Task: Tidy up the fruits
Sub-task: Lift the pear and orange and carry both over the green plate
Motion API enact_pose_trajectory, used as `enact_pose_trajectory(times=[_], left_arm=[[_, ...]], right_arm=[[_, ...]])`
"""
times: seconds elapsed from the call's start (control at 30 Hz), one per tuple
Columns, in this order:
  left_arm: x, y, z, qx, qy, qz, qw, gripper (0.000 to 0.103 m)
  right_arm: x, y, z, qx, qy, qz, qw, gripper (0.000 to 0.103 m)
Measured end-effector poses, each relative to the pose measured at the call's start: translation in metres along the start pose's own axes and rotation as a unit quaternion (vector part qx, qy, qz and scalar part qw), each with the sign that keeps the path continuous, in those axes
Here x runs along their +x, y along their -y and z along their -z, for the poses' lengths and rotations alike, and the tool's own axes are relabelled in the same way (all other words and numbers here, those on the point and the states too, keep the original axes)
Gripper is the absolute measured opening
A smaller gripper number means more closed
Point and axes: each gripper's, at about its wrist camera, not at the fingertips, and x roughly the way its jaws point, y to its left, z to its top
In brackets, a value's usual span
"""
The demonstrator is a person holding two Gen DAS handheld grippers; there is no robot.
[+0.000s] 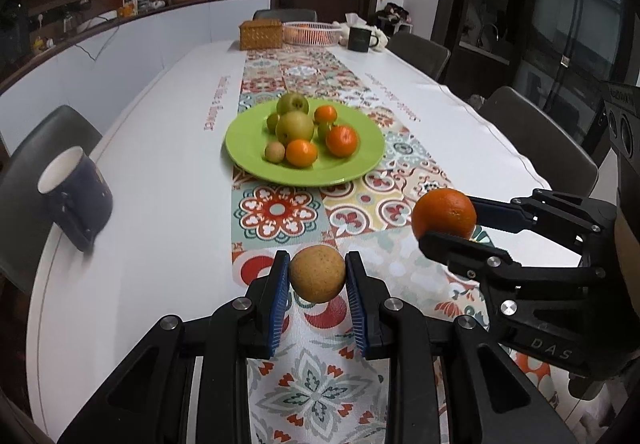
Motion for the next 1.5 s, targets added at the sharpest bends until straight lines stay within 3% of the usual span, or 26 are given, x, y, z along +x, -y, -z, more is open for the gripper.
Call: enact_pose_trajectory(times=[0.73,1.5], left_arm=[[-0.029,0.007,-0.055,0.004,0.072,-0.018,0.9972,0.028],[0.022,-0.016,-0.120,0.006,0.070,-0.029,0.9971,0.028]], right_arm=[[-0.042,0.027,-0.043,0.038,0.083,0.041,0.995,0.040],[-0.001,0.066,-0.099,0.057,0.090,0.064,0.992,0.040]])
